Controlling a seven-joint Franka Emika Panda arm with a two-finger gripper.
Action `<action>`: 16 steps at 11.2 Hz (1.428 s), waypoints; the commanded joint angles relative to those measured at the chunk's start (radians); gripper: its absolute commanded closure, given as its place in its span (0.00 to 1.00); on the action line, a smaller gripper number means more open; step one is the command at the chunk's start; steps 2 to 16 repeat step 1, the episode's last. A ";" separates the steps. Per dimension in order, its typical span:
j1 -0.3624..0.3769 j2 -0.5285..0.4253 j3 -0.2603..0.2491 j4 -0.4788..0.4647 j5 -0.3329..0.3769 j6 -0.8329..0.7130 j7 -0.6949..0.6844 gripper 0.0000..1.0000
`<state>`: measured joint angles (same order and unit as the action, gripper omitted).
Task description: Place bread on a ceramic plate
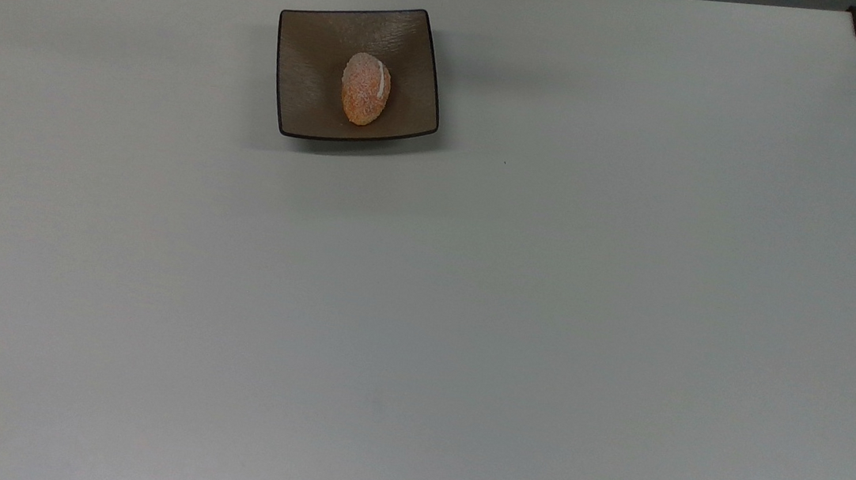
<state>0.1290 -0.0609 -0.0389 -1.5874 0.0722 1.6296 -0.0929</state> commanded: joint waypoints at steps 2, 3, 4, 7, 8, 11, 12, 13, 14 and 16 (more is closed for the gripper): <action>-0.008 -0.010 0.010 -0.025 0.012 0.032 -0.022 0.00; -0.008 -0.010 0.010 -0.025 0.012 0.032 -0.022 0.00; -0.008 -0.010 0.010 -0.025 0.012 0.032 -0.022 0.00; -0.008 -0.010 0.010 -0.025 0.012 0.032 -0.022 0.00; -0.008 -0.010 0.010 -0.025 0.012 0.032 -0.022 0.00; -0.008 -0.010 0.010 -0.025 0.012 0.032 -0.022 0.00; -0.008 -0.010 0.010 -0.025 0.012 0.032 -0.022 0.00; -0.008 -0.010 0.010 -0.025 0.012 0.032 -0.022 0.00; -0.008 -0.010 0.010 -0.025 0.012 0.032 -0.022 0.00; -0.008 -0.010 0.010 -0.025 0.012 0.032 -0.022 0.00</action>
